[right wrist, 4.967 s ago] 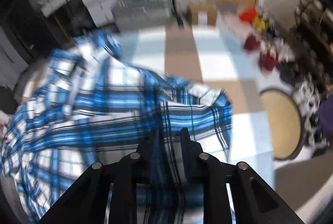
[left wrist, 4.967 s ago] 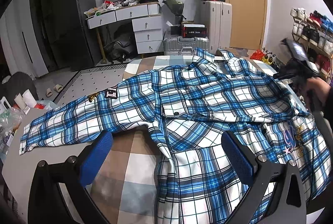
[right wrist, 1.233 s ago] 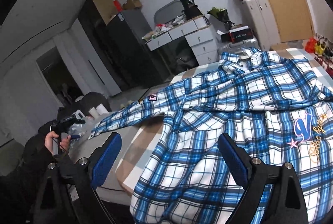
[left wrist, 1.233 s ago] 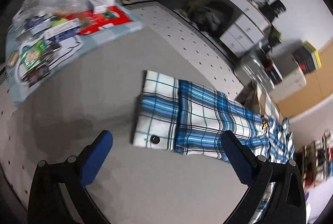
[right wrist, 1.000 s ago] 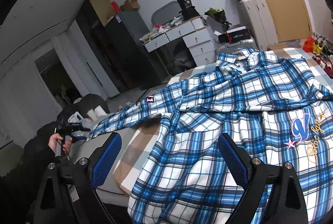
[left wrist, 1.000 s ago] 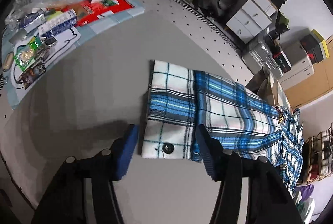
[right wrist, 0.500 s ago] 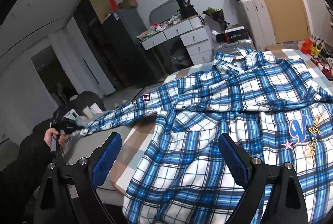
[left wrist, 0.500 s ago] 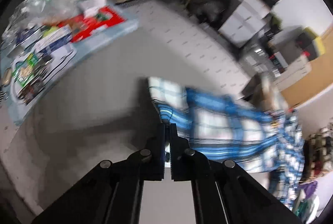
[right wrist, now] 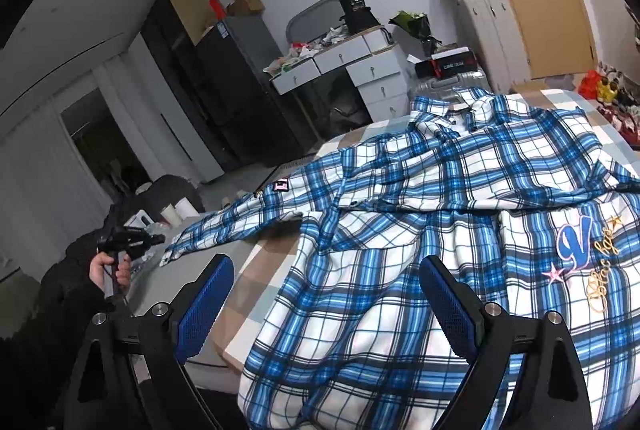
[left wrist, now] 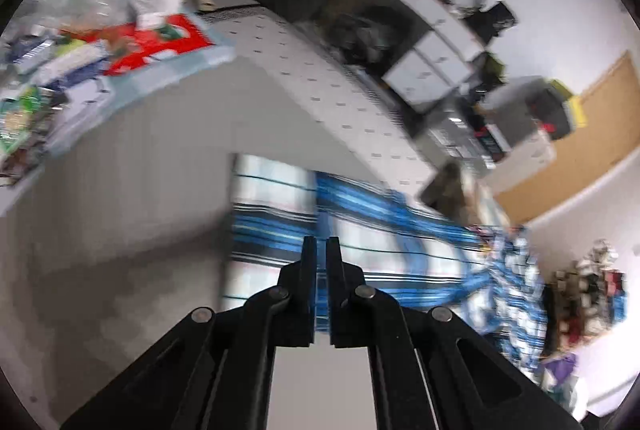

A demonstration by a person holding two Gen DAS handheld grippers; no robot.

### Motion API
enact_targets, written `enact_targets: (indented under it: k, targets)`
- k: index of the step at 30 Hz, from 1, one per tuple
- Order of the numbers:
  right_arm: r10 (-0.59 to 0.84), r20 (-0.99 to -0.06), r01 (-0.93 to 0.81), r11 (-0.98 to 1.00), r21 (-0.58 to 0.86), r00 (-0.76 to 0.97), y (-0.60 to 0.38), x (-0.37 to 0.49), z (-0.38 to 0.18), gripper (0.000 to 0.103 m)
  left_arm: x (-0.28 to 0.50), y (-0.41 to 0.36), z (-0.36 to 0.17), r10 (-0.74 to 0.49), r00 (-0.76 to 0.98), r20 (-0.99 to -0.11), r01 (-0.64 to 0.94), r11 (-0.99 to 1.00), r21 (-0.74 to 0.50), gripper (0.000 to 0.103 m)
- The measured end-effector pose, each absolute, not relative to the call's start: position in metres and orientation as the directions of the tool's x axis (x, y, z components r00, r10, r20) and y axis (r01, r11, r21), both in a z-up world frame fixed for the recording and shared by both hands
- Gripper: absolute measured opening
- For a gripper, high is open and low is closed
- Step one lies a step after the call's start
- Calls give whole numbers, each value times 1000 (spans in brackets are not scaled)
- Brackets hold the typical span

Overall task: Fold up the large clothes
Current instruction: 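Grasp the other sleeve cuff with the left gripper and lift it, then carry the held sleeve over the shirt body with the left gripper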

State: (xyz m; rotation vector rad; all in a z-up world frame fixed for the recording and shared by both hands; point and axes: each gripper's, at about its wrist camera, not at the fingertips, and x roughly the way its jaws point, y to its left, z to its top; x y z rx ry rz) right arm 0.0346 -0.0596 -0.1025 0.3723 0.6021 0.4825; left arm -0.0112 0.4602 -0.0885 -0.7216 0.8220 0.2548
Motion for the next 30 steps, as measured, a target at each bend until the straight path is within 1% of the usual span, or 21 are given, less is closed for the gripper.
enact_targets:
  k: [1, 2, 3, 4, 5, 7, 8, 10, 11, 12, 13, 14, 15, 16, 17, 18, 20, 21, 26, 28, 30]
  targets:
    - [534, -445, -321, 823, 469, 718, -60, 35, -102, 95, -12, 463, -90, -36, 643, -765, -489, 750, -446, 21]
    - [540, -443, -323, 818, 476, 715, -60, 35, -102, 95, -13, 463, -91, -40, 637, -770, -487, 753, -442, 43]
    - [542, -443, -323, 816, 478, 714, -60, 36, -102, 95, -15, 462, -93, -63, 643, -763, -471, 752, -460, 54]
    - [544, -443, -324, 815, 480, 712, -59, 36, -102, 95, -14, 460, -93, -95, 653, -752, -448, 752, -484, 70]
    - [546, -444, -326, 814, 480, 710, -59, 36, -103, 95, -13, 458, -94, -93, 650, -754, -444, 759, -476, 72]
    - [542, -448, -328, 819, 471, 711, -57, 35, -102, 95, -7, 453, -93, -38, 614, -788, -484, 771, -414, 72]
    - [538, -450, -329, 823, 463, 712, -56, 35, -102, 95, -4, 455, -97, -42, 591, -805, -497, 768, -405, 72]
    - [530, -454, -331, 831, 447, 716, -54, 33, -102, 95, 1, 458, -104, -105, 593, -799, -489, 741, -460, 72]
    - [528, -455, -331, 833, 444, 717, -54, 33, -102, 95, 0, 456, -102, -84, 601, -794, -483, 753, -446, 72]
    - [527, -455, -331, 833, 443, 717, -54, 33, -102, 95, 3, 453, -103, -77, 590, -804, -467, 780, -417, 71]
    - [530, -456, -331, 831, 447, 715, -55, 33, -103, 95, 6, 449, -102, -55, 582, -812, -453, 806, -380, 66]
    - [532, -459, -330, 830, 450, 712, -54, 34, -103, 95, 12, 443, -101, -6, 546, -838, -455, 838, -302, 50]
    - [533, -462, -328, 829, 453, 709, -54, 34, -104, 95, 14, 441, -100, 27, 520, -854, -456, 854, -252, 40]
    - [533, -467, -326, 829, 454, 706, -54, 35, -104, 95, 16, 441, -100, 44, 502, -864, -462, 858, -224, 18]
    - [533, -472, -325, 830, 454, 703, -53, 35, -105, 95, 17, 444, -102, -14, 497, -868, -456, 847, -274, 0]
    - [534, -473, -326, 829, 454, 701, -53, 35, -105, 95, 16, 446, -104, -77, 500, -862, -445, 831, -332, 0]
    - [531, -476, -326, 832, 449, 701, -52, 35, -105, 95, 15, 441, -98, -30, 501, -865, -453, 842, -292, 0]
    - [529, -476, -325, 834, 446, 702, -52, 35, -105, 95, 15, 440, -94, -26, 516, -856, -447, 844, -295, 0]
    - [526, -480, -326, 836, 441, 702, -52, 34, -106, 95, 15, 422, -52, 16, 638, -770, -418, 847, -328, 0]
    - [523, -485, -323, 839, 437, 701, -51, 35, -106, 95, 20, 414, -39, -38, 663, -748, -391, 834, -389, 0]
    - [525, -488, -320, 837, 444, 697, -51, 36, -107, 95, 24, 399, -21, -74, 682, -727, -348, 843, -411, 0]
